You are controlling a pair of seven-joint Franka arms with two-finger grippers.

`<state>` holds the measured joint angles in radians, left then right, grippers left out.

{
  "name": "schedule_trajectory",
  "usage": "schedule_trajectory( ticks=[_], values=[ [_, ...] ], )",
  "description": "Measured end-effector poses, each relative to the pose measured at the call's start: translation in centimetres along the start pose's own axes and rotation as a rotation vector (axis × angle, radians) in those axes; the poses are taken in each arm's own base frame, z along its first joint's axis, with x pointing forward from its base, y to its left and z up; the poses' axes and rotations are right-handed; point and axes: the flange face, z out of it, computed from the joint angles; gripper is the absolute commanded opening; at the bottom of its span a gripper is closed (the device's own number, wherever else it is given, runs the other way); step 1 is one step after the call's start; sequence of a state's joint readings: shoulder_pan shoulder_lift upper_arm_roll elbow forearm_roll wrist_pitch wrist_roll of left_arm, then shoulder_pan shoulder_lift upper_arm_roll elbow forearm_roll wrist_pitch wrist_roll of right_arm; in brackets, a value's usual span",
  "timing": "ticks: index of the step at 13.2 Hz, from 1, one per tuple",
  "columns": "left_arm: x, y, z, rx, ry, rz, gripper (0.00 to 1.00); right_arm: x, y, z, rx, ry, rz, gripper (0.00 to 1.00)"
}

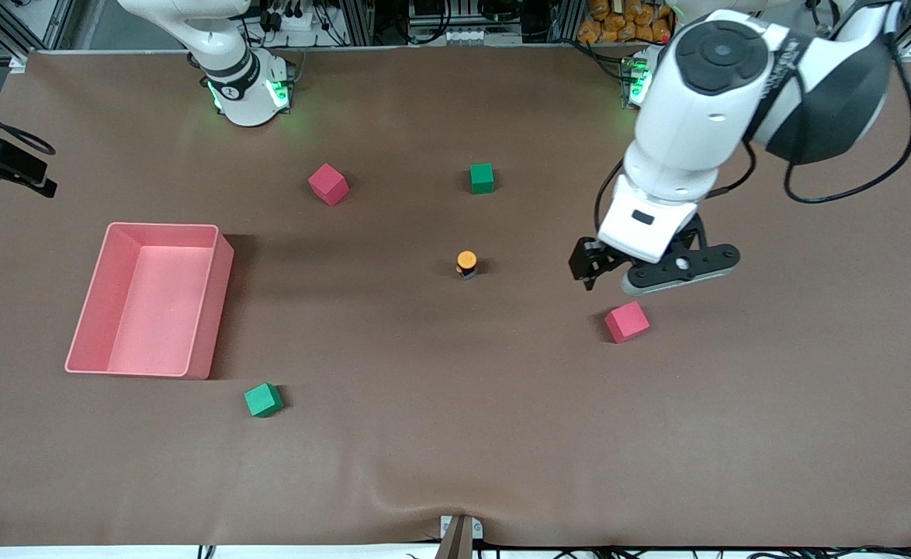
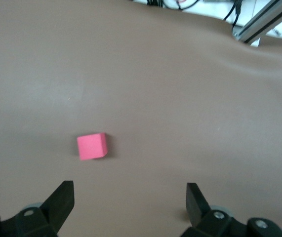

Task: Place and upright button with both arms

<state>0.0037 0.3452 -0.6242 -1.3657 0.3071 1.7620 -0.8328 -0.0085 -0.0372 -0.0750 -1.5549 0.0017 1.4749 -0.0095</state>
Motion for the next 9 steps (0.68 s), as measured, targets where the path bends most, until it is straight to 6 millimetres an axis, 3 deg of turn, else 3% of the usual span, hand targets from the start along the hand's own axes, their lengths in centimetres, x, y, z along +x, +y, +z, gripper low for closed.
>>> schedule_trajectory(
  ticks=[3, 7, 9],
  values=[
    [0.4, -2.7, -1.7, -0.013, -0.065, 0.010, 1.00, 0.0, 0.0, 0.0, 0.000, -0.001, 0.000, 1.00],
    [3.0, -9.8, -4.4, -0.030, -0.096, 0.041, 1.00, 0.0, 0.0, 0.0, 0.000, -0.001, 0.000, 1.00],
    [3.5, -11.7, -5.2, -0.020, -0.095, 0.069, 1.00, 0.0, 0.0, 0.0, 0.000, -0.001, 0.000, 1.00]
  ],
)
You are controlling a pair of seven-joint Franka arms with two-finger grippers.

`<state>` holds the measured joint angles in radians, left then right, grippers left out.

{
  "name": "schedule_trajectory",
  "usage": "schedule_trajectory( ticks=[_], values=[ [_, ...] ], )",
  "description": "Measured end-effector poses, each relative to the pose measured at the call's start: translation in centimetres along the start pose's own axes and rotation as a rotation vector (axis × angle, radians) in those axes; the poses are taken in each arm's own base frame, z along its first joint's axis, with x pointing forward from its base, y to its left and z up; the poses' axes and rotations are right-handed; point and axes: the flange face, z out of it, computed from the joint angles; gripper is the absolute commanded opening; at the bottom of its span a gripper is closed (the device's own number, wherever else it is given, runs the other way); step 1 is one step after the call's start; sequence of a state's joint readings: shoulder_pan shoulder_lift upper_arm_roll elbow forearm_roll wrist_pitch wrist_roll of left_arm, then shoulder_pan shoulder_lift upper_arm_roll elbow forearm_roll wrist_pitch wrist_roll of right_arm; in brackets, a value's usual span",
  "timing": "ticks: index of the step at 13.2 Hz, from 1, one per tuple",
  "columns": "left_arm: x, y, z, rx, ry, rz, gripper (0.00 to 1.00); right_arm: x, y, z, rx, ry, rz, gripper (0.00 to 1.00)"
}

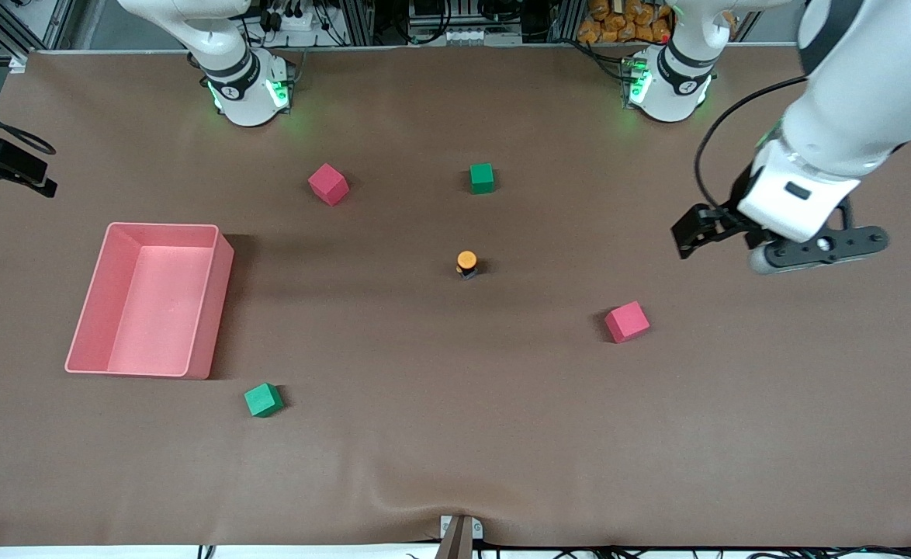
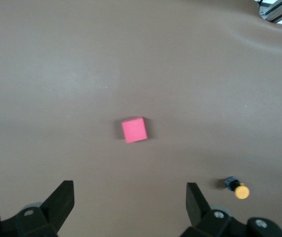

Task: Place and upright button with both arms

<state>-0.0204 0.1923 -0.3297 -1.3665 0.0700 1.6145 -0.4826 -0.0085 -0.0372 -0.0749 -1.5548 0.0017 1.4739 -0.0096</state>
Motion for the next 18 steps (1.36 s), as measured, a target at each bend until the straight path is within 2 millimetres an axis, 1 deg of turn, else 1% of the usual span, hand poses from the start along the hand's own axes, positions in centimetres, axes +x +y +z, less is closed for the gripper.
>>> schedule_trajectory(
  ticks=[2, 4, 6, 9, 11, 12, 13, 14, 16, 18],
  values=[
    [0.2, -1.2, -0.4, 0.002, -0.006, 0.008, 1.00, 0.0, 0.0, 0.0, 0.000, 0.000, 0.000, 1.00],
    [0.4, -3.3, -0.7, 0.017, -0.025, 0.036, 1.00, 0.0, 0.0, 0.0, 0.000, 0.000, 0.000, 1.00],
    [0.2, -6.2, -2.0, 0.008, -0.050, 0.041, 1.00, 0.0, 0.0, 0.0, 0.000, 0.000, 0.000, 1.00],
    [-0.3, -11.5, -4.3, -0.023, -0.075, 0.093, 1.00, 0.0, 0.0, 0.0, 0.000, 0.000, 0.001, 1.00],
    [-0.1, -14.8, -4.7, -0.021, -0.081, 0.116, 1.00, 0.0, 0.1, 0.0, 0.000, 0.000, 0.001, 1.00],
    [0.0, -16.0, -4.7, -0.020, -0.089, 0.120, 1.00, 0.0, 0.1, 0.0, 0.000, 0.000, 0.001, 1.00],
    [-0.3, -16.8, -4.7, -0.019, -0.102, 0.114, 1.00, 0.0, 0.1, 0.0, 0.000, 0.000, 0.002, 1.00],
    [-1.0, -17.2, -4.7, -0.018, -0.114, 0.109, 1.00, 0.0, 0.1, 0.0, 0.000, 0.000, 0.002, 1.00],
    [-2.3, -17.3, -4.7, -0.018, -0.124, 0.111, 1.00, 0.0, 0.1, 0.0, 0.000, 0.000, 0.002, 1.00],
    [-2.9, -17.4, -4.2, -0.017, -0.135, 0.110, 1.00, 0.0, 0.1, 0.0, 0.000, 0.000, 0.002, 1.00]
  ],
)
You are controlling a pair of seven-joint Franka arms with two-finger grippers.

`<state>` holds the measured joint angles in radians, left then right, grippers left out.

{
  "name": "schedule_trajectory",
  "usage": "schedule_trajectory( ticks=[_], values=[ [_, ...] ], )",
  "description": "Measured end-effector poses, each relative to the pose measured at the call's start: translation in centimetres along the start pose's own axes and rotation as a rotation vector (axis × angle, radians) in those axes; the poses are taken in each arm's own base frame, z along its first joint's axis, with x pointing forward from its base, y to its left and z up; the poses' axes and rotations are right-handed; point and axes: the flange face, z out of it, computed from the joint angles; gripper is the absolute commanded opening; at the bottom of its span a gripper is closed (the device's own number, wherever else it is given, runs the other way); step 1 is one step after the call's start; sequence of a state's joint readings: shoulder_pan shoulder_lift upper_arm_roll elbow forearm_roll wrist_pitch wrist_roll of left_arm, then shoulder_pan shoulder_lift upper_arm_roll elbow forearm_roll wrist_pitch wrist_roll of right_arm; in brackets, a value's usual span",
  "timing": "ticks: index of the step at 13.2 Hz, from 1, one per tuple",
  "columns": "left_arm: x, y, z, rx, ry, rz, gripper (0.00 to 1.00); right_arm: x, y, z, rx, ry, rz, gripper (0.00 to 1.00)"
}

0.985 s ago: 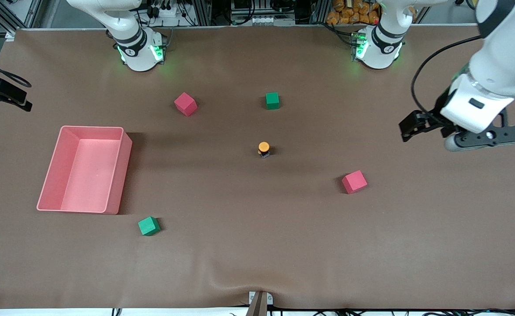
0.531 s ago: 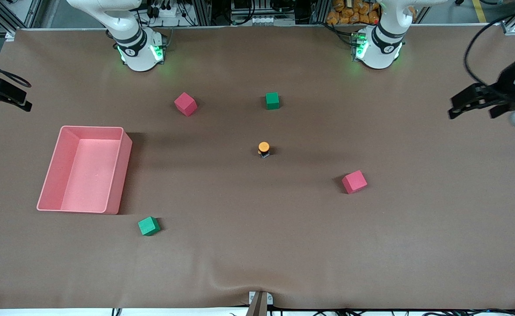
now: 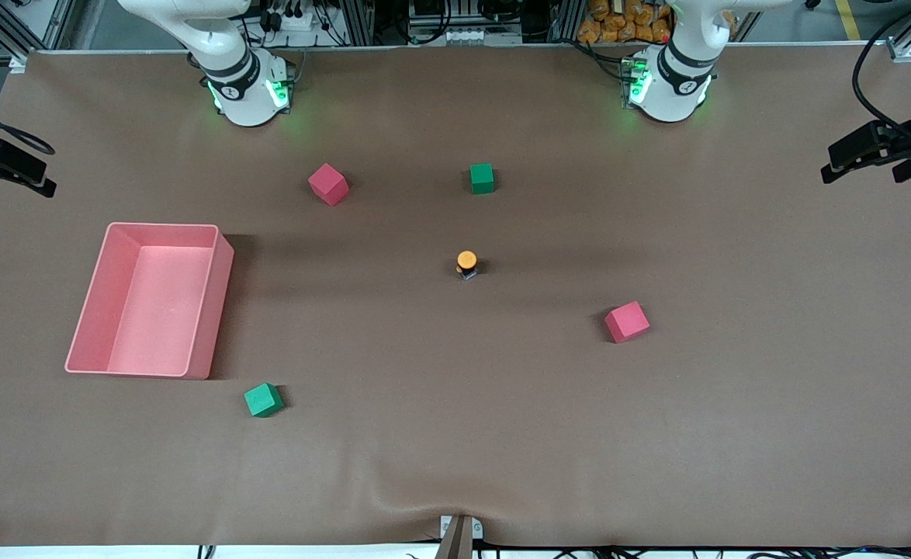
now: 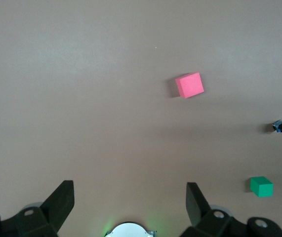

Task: Place and upright button with both arms

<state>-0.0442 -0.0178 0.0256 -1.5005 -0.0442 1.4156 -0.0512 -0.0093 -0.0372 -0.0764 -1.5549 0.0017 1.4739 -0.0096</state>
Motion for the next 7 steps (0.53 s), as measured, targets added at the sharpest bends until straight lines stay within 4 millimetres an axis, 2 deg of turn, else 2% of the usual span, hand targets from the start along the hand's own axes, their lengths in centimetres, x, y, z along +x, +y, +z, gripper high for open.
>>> schedule_trajectory(
  ticks=[3, 7],
  values=[
    [0.20, -0.05, 1.03, 0.000, -0.008, -0.001, 1.00, 0.00, 0.04, 0.00, 0.000, 0.000, 0.001, 1.00],
    [0.76, -0.20, 1.16, 0.009, 0.021, 0.002, 1.00, 0.00, 0.06, 0.00, 0.000, 0.000, 0.001, 1.00]
  ],
)
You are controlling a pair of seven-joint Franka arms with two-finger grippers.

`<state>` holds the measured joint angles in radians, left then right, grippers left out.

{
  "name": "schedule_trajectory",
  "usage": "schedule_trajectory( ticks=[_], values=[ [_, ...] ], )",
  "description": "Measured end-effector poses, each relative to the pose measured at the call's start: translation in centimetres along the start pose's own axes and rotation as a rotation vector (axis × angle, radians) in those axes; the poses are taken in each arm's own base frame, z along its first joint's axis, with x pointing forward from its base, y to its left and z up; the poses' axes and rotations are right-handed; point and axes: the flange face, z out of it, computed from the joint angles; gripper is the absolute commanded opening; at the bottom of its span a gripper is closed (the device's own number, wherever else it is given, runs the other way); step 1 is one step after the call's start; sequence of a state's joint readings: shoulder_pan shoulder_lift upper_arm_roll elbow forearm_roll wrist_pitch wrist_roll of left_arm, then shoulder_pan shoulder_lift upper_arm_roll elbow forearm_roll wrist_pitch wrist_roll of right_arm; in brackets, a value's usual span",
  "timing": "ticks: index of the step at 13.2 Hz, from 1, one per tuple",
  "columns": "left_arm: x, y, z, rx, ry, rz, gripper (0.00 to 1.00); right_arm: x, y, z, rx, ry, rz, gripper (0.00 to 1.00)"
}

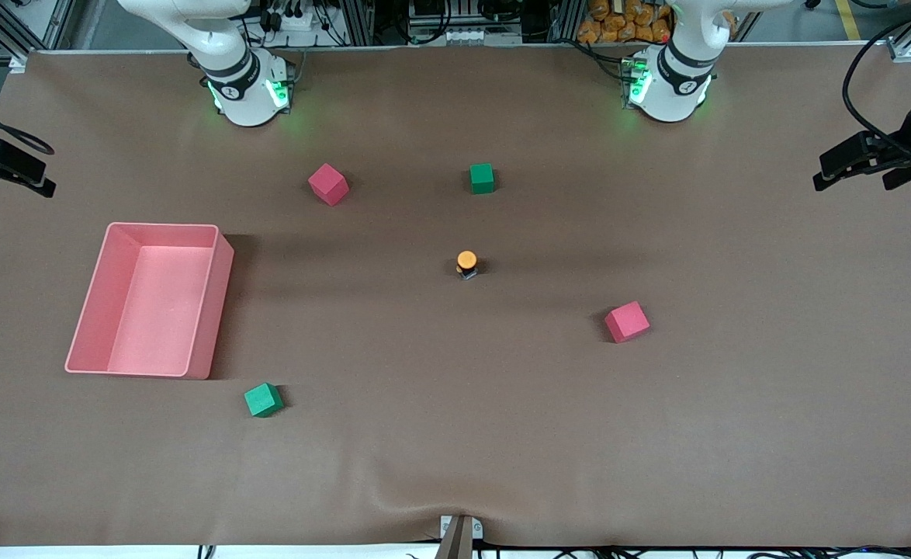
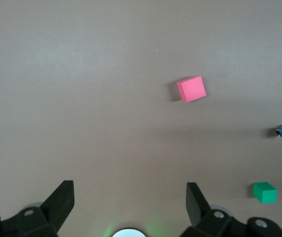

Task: Place and upright button with both arms

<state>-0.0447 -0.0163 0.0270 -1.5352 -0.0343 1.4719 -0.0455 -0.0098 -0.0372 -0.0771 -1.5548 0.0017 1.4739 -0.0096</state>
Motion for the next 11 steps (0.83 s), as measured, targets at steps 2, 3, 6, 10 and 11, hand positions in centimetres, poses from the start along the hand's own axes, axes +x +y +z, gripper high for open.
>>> schedule_trajectory(
  ticks=[2, 3, 6, 10, 11],
  values=[
    [0.22, -0.20, -0.05, 0.024, 0.017, 0.053, 1.00, 0.00, 0.01, 0.00, 0.000, 0.000, 0.000, 1.00],
    [0.26, -0.17, -0.06, 0.024, 0.020, 0.067, 1.00, 0.00, 0.02, 0.00, 0.000, 0.000, 0.000, 1.00],
    [0.28, 0.04, -0.02, 0.025, 0.022, 0.073, 1.00, 0.00, 0.07, 0.00, 0.000, 0.000, 0.001, 1.00],
    [0.50, 0.40, 0.46, 0.025, 0.013, 0.047, 1.00, 0.00, 0.08, 0.00, 0.000, 0.000, 0.001, 1.00],
    [0.56, 0.45, 0.57, 0.026, 0.011, 0.043, 1.00, 0.00, 0.08, 0.00, 0.000, 0.000, 0.001, 1.00]
  ],
)
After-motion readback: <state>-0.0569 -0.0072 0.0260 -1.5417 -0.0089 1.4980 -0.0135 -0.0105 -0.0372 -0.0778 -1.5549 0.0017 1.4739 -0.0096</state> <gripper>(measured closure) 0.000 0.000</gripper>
